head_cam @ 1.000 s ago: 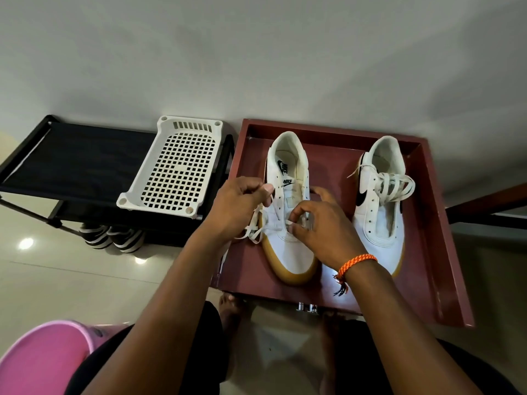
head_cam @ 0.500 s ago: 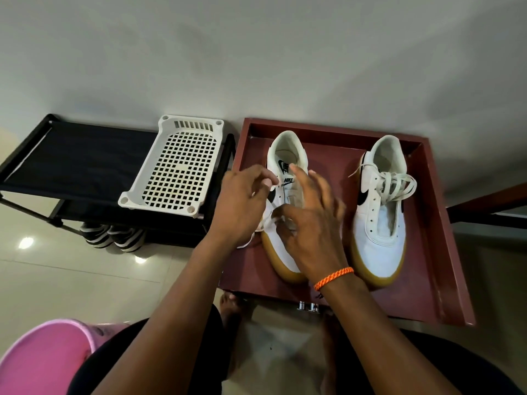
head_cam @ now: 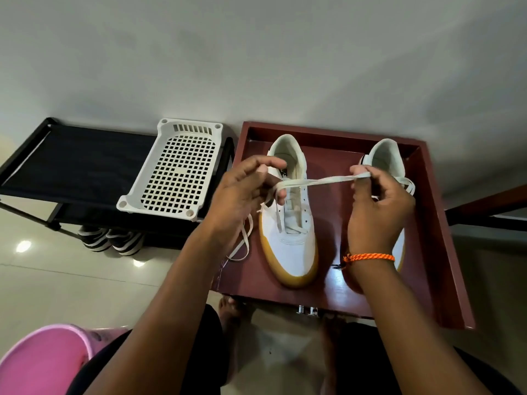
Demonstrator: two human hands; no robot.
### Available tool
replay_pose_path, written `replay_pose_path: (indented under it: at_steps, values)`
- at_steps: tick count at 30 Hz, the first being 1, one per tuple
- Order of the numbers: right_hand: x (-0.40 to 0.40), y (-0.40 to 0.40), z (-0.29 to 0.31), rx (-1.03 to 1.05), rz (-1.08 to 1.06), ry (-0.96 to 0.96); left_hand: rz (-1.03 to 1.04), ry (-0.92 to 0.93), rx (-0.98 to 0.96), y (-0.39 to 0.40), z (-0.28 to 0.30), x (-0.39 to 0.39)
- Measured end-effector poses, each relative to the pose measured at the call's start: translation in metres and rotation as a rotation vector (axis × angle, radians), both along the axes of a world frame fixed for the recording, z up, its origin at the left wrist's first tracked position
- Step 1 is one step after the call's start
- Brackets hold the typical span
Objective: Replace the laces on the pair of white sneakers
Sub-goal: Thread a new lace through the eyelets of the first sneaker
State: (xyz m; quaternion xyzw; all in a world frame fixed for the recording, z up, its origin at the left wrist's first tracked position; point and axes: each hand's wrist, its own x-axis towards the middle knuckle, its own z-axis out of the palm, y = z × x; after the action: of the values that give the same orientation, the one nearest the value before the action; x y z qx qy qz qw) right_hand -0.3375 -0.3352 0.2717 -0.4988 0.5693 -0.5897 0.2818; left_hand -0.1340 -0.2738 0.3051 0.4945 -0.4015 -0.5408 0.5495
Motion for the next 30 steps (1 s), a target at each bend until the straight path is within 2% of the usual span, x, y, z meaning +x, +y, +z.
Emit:
replay_pose_path:
  at_steps: [4, 6, 7, 8, 9, 12, 14, 15, 18, 20, 23, 25, 27, 30]
  values:
    - [-0.007, -0.006, -0.005, 0.102, -0.057, -0.164, 0.140, 0.376, -0.061, 0.002, 0.010, 0.012]
    - [-0.008, -0.007, -0.005, 0.144, -0.068, -0.210, 0.280, 0.464, -0.022, 0.002, 0.014, 0.020]
    - [-0.007, -0.008, -0.005, 0.159, -0.069, -0.223, 0.361, 0.439, 0.023, 0.003, 0.014, 0.024]
    - [-0.006, -0.007, -0.005, 0.169, -0.063, -0.237, 0.440, 0.339, 0.090, 0.003, 0.013, 0.027]
    - [-0.005, -0.007, -0.005, 0.179, -0.044, -0.262, 0.506, 0.160, 0.170, 0.003, 0.010, 0.030]
    - [0.000, -0.006, -0.002, 0.229, 0.102, -0.381, 0.530, -0.565, 0.295, 0.002, -0.005, 0.026]
    - [0.004, -0.003, 0.000, 0.250, 0.250, -0.414, 0.457, -0.894, 0.173, 0.001, -0.014, 0.016]
    - [0.007, -0.001, 0.001, 0.252, 0.314, -0.407, 0.384, -0.921, 0.058, 0.000, -0.017, 0.010]
    - [0.013, 0.006, 0.004, 0.261, 0.459, -0.350, 0.075, -0.653, -0.150, -0.001, -0.019, -0.017]
    - [0.016, 0.009, 0.005, 0.269, 0.528, -0.307, -0.025, -0.466, -0.123, -0.001, -0.018, -0.031]
    - [0.018, 0.010, 0.005, 0.291, 0.557, -0.272, -0.017, -0.229, -0.023, -0.003, -0.015, -0.028]
    - [0.017, 0.007, 0.004, 0.295, 0.483, -0.285, 0.040, -0.216, 0.001, -0.004, -0.013, -0.017]
    - [0.010, 0.001, 0.001, 0.274, 0.314, -0.336, 0.114, -0.276, 0.067, -0.004, -0.011, -0.007]
    - [-0.007, -0.011, -0.002, 0.255, 0.136, -0.374, 0.163, -0.538, 0.156, -0.002, -0.013, 0.004]
